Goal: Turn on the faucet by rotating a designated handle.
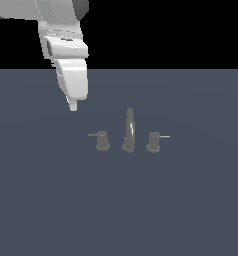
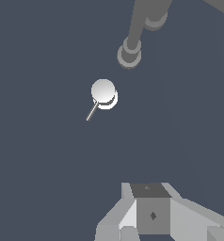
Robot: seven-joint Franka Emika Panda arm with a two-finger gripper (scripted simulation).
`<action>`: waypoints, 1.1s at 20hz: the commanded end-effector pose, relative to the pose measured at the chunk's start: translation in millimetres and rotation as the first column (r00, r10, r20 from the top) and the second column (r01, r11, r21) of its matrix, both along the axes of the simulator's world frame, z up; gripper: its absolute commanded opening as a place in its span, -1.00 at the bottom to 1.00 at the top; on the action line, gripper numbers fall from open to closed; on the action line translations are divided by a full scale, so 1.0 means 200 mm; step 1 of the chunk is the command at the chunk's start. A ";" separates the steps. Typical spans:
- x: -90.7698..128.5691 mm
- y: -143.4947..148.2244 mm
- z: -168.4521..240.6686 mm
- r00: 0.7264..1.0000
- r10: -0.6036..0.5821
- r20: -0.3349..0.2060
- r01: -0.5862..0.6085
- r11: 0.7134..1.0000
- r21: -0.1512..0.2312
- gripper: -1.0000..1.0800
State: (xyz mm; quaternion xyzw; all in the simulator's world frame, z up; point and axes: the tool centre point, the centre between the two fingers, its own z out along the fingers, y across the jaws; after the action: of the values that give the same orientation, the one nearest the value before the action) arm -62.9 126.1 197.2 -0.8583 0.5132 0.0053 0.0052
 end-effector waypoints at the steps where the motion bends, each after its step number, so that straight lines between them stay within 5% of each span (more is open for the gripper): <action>1: 0.05 0.00 -0.06 0.999 -0.046 0.001 0.046 0.999 -0.001 -1.00; 10: 0.25 -0.03 -0.29 0.974 -0.228 0.001 0.228 0.974 -0.008 -1.00; 22: 0.50 -0.14 -0.59 0.892 -0.452 0.004 0.452 0.892 -0.016 -1.00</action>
State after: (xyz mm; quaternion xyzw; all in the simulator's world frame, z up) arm 31.0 101.8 85.8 -0.7245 0.6893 0.0001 -0.0006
